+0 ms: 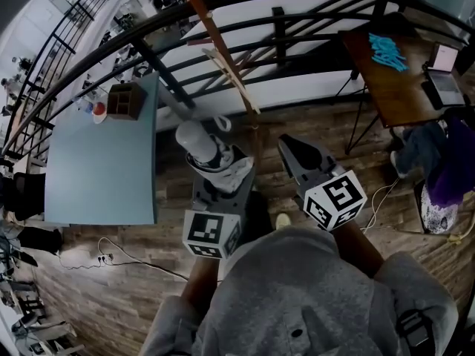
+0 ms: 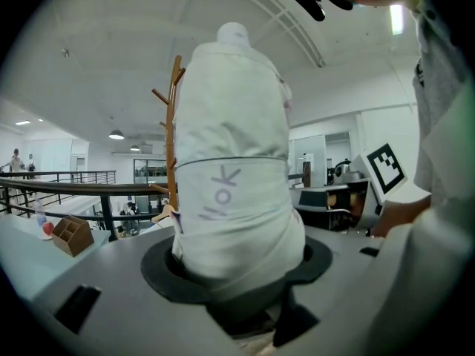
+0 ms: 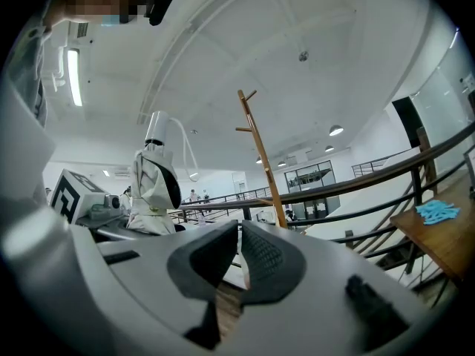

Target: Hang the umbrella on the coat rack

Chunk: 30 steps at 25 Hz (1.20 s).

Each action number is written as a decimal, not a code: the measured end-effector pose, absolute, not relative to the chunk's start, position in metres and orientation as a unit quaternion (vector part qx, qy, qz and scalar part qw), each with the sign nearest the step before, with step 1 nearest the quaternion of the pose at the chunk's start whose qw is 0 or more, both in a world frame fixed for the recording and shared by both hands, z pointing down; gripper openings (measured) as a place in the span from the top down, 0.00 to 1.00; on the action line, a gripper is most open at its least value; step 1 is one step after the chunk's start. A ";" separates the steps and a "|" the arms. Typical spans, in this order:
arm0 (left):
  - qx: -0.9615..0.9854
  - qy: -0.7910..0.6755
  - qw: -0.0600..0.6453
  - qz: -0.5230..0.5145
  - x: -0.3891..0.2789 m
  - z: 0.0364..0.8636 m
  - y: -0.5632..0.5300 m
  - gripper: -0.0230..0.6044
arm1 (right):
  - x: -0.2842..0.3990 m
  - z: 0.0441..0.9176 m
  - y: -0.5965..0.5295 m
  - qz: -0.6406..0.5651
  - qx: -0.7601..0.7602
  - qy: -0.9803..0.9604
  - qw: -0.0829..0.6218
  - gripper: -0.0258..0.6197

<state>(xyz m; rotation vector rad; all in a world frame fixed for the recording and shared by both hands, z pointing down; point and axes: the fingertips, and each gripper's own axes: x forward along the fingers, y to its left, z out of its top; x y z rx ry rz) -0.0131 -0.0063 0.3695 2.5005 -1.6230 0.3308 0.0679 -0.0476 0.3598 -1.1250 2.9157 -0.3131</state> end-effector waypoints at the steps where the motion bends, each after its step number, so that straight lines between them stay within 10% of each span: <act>1: 0.832 -0.539 0.072 0.111 -0.014 0.371 -0.008 0.55 | 0.067 0.360 -0.049 -0.099 -0.359 0.928 -0.001 0.91; 30: 0.827 -0.543 0.099 0.107 -0.052 0.385 -0.107 0.55 | 0.034 0.372 -0.144 -0.110 -0.355 0.928 -0.018 0.91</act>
